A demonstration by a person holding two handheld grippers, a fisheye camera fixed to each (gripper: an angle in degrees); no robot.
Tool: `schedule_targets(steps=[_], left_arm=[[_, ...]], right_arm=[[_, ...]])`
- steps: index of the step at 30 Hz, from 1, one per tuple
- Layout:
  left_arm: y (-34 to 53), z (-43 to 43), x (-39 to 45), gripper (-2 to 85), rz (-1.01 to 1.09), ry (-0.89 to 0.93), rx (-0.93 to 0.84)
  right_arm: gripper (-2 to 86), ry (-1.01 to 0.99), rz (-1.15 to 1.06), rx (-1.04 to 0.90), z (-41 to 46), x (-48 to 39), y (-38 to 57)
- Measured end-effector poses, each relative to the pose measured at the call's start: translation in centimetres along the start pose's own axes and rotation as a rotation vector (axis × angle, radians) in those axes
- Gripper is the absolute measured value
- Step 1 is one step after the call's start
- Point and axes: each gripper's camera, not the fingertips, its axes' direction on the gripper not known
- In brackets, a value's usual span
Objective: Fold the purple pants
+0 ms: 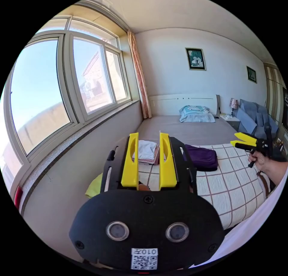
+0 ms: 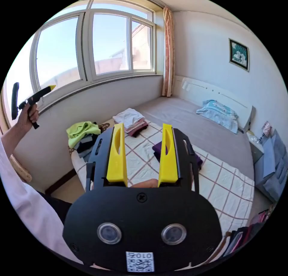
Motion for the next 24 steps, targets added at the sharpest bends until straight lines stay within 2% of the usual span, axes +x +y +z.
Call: schedule_targets(steps=[2,4,6,9,11,15,20,24], left_arm=[[1.0,1.7,0.5,1.8,0.027,0.027,-0.047],[2.6,4.5,1.5,0.6,0.120,0.028,-0.086],[4.2,6.7,1.4,0.4,0.129,0.028,-0.060],[7.1,11.5,0.1,1.0,0.041,0.092,-0.060],[8.5,13.9,-0.3,2.4,0.009,0.124,-0.046],[12.0,18.4,0.4,5.9,0.079,0.163,-0.013],[17.1,22.2,0.1,5.2,0.019,0.163,-0.103],[21.8,24.6,0.8,3.8,0.012,0.158,-0.235]], right_arm=[[16.6,-0.054,-0.038,0.004,2.0,0.2,-1.6],[16.0,0.033,-0.101,-0.011,3.8,-0.2,-2.8],[15.7,0.109,-0.122,-0.068,6.3,0.0,-4.1],[17.3,0.200,-0.070,-0.194,11.7,1.5,-5.7],[20.1,0.233,-0.063,-0.357,17.5,2.8,-6.1],[21.7,0.286,-0.110,-0.511,26.1,3.4,-5.6],[21.5,0.452,-0.259,-0.735,37.0,2.1,-5.4],[19.4,0.528,-0.329,-0.801,40.3,1.7,-5.8]])
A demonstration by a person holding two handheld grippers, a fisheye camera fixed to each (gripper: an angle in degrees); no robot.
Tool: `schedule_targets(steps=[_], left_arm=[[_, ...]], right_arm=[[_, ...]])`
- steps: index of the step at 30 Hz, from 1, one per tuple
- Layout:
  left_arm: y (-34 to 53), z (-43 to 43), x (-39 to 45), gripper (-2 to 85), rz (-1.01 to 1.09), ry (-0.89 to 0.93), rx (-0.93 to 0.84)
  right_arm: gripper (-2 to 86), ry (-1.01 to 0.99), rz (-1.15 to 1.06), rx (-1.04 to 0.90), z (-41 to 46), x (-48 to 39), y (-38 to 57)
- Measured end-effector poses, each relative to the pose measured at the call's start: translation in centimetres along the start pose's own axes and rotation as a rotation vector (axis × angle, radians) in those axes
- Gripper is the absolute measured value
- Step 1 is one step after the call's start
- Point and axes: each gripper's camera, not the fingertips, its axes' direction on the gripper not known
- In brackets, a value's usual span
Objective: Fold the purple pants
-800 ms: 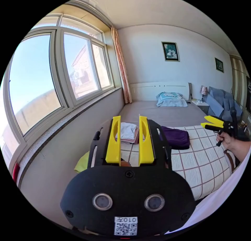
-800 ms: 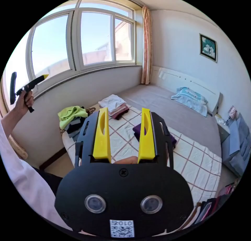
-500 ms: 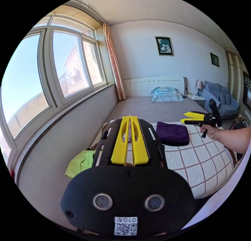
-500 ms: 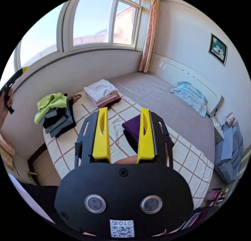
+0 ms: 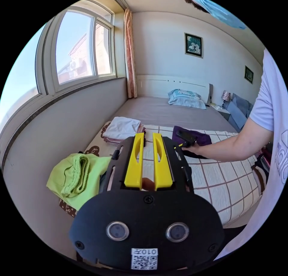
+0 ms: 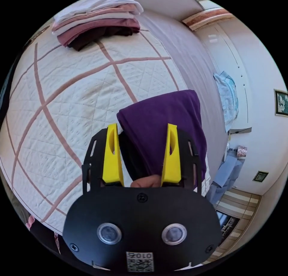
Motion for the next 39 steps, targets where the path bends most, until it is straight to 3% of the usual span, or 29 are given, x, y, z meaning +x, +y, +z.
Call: schedule_targets(steps=[3,6,11,20,24,26,30,36,39], left_arm=[[1.7,1.7,0.6,2.4,0.029,0.020,-0.037],[2.3,3.3,0.0,1.2,-0.019,0.085,-0.048],[1.7,4.5,0.1,0.0,-0.003,0.089,-0.078],[0.3,2.0,0.8,0.3,-0.066,0.291,-0.077],[-0.7,0.1,2.8,1.6,0.037,0.425,0.018],[-1.0,-0.2,4.0,4.0,0.077,0.456,0.050],[-2.4,0.8,8.7,16.6,0.246,0.611,-0.014],[-5.6,-2.3,15.7,19.2,0.531,0.779,0.116],[-6.2,-3.7,19.5,19.4,0.614,0.660,0.137]], right_arm=[[15.7,-0.106,0.031,-0.041,-0.8,2.0,-0.6],[9.7,-0.341,0.200,0.036,-4.0,6.7,2.0],[8.2,-0.578,0.554,0.289,-11.5,13.1,16.2],[7.3,-0.733,0.787,0.350,-22.9,12.4,38.2],[6.6,-0.725,0.787,0.393,-28.1,13.7,42.1],[6.1,-0.761,0.729,0.536,-32.4,12.9,44.9],[5.5,-0.760,0.600,0.731,-39.2,10.1,48.6],[5.7,-0.656,0.412,0.890,-47.4,3.3,52.2],[6.1,-0.627,0.344,0.960,-49.8,-0.4,53.4]])
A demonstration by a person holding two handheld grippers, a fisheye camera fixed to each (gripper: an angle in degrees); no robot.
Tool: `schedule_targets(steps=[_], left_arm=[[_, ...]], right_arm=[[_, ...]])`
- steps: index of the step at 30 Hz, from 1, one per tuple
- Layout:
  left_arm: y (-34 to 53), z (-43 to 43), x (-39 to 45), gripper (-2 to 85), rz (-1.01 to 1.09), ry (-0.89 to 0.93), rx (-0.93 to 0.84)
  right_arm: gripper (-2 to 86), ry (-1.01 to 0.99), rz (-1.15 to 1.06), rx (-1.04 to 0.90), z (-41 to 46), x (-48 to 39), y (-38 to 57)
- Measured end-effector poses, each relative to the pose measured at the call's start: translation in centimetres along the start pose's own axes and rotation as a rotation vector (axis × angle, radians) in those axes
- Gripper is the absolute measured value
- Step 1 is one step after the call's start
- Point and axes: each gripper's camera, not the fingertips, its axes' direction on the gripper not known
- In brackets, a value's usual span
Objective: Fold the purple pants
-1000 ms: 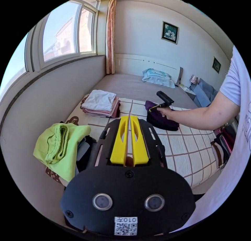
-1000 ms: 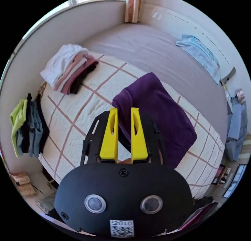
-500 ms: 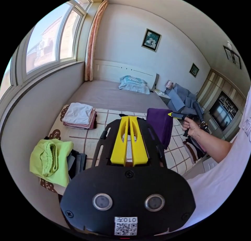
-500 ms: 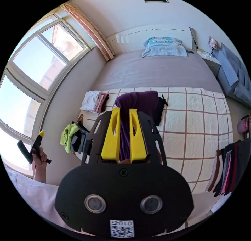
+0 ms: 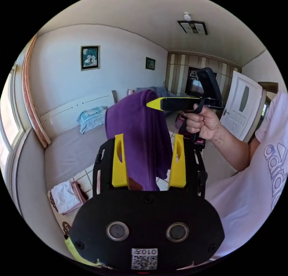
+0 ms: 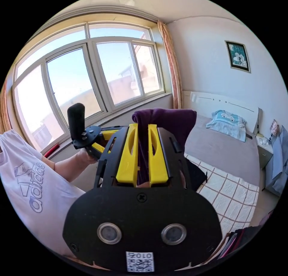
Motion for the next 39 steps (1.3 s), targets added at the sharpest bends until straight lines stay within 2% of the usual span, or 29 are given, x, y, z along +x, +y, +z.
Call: schedule_targets(steps=[2,4,9,13,16,18,22,26,32,39], left_arm=[[-0.4,0.8,1.6,19.1,0.017,-0.146,-0.003],[0.4,0.5,2.6,18.1,-0.048,-0.267,0.077],[3.9,-0.3,2.5,15.6,-0.048,-0.330,0.168],[6.9,-0.3,-1.5,14.9,-0.167,-0.143,0.184],[9.9,-0.4,-5.7,14.8,-0.348,-0.027,0.225],[11.4,-0.8,-7.1,14.7,-0.407,-0.006,0.263],[12.8,-1.7,-8.6,14.5,-0.420,0.041,0.352],[12.2,-1.9,-8.7,14.3,-0.387,0.045,0.413],[10.3,0.1,-8.5,14.1,-0.400,0.117,0.526],[8.2,7.7,-5.3,14.4,-0.268,0.363,0.539]], right_arm=[[6.3,0.017,-0.052,0.041,-0.4,-3.3,0.9],[6.3,0.018,-0.075,0.044,-0.3,-5.1,1.6],[6.2,0.012,-0.159,0.059,0.5,-8.9,4.9],[8.2,-0.041,-0.137,0.149,0.7,-9.4,8.6],[15.3,0.078,-0.138,0.219,-0.1,-9.4,12.7],[19.6,0.118,-0.194,0.165,0.3,-9.7,15.3],[25.3,0.022,-0.232,0.037,3.4,-9.9,22.4],[29.2,0.227,-0.293,0.050,7.9,-12.2,27.7],[30.9,0.419,-0.327,0.117,13.7,-14.9,31.4],[28.2,0.754,-0.298,0.078,15.1,-14.8,34.3]])
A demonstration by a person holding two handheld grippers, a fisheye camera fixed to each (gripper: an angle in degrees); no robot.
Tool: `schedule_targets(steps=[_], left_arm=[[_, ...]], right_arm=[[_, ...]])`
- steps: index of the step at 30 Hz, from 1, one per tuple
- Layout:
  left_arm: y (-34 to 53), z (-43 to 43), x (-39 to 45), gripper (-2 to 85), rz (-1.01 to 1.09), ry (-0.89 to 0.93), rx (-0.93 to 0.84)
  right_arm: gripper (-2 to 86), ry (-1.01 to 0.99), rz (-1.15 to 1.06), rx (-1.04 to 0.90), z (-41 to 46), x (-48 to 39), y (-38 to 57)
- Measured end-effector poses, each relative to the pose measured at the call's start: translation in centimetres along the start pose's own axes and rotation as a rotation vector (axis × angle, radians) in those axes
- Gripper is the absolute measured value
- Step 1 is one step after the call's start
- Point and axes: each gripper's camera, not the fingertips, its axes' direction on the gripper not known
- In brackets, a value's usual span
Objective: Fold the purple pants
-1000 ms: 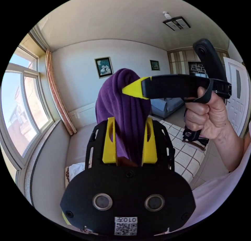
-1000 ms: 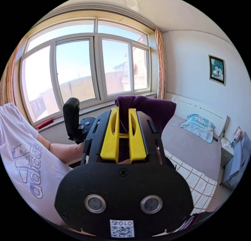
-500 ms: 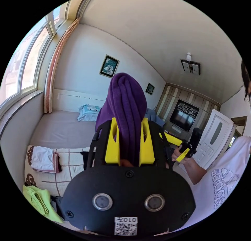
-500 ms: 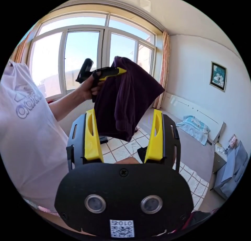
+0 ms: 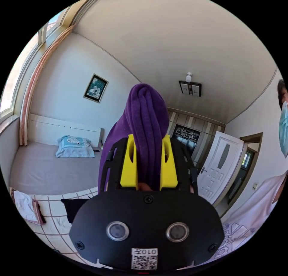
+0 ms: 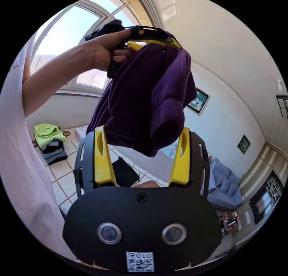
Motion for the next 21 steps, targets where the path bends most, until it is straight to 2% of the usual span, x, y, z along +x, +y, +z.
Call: schedule_targets(steps=[6,9,13,17,21], left_arm=[[4.4,7.8,-0.9,15.2,0.026,0.331,-0.142],[7.4,11.1,-2.2,15.8,0.027,0.427,-0.212],[13.3,14.9,-4.2,16.7,0.004,0.518,-0.278],[19.1,17.5,-5.1,17.2,-0.022,0.537,-0.353],[25.5,19.9,-8.5,17.7,-0.134,0.563,-0.418]], right_arm=[[8.1,0.094,0.024,-0.185,-3.6,1.6,2.1],[6.3,0.144,0.183,-0.272,-5.0,1.8,2.9],[4.9,0.333,0.321,-0.299,-6.9,0.2,3.5],[4.4,0.522,0.277,-0.400,-5.1,-2.1,1.8],[4.4,0.537,0.220,-0.410,-1.3,-3.6,-0.2]])
